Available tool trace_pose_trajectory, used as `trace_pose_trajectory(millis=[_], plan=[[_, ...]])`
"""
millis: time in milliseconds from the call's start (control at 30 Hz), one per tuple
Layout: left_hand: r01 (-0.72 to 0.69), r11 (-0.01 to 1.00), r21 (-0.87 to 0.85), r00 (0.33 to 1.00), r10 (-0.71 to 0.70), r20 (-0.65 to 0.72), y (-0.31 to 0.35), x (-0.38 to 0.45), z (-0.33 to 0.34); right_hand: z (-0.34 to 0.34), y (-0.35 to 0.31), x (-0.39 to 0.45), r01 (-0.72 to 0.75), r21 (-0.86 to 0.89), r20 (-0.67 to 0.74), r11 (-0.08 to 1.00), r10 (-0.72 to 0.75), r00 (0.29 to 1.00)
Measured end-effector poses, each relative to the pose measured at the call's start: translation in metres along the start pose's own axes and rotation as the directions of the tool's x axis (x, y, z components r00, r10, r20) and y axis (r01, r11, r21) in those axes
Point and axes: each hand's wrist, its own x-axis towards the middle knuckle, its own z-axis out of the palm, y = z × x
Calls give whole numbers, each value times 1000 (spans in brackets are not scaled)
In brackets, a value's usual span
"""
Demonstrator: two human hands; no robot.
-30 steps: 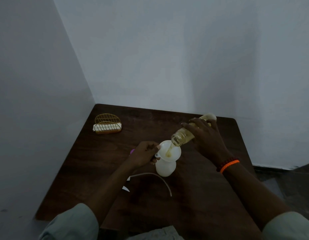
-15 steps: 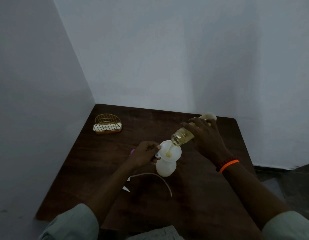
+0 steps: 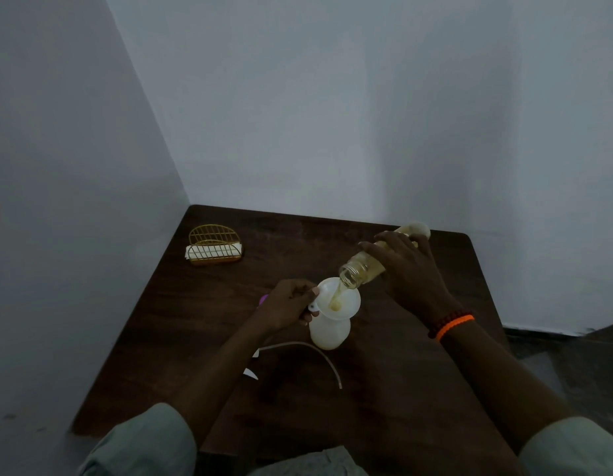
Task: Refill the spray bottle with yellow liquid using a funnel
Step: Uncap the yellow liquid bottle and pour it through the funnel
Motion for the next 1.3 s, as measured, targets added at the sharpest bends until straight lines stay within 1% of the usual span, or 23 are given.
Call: trace_pose_trajectory(millis=[867,1300], plan=[[13,1000,-10,1000,-13,0,4,-2,1,-1,2,1,0,-3,25,1000,0,1000],[14,1000,-1,1000,-14,-14,4,-2,2,-2,3,1,11,5,12,1000,-11,1000]])
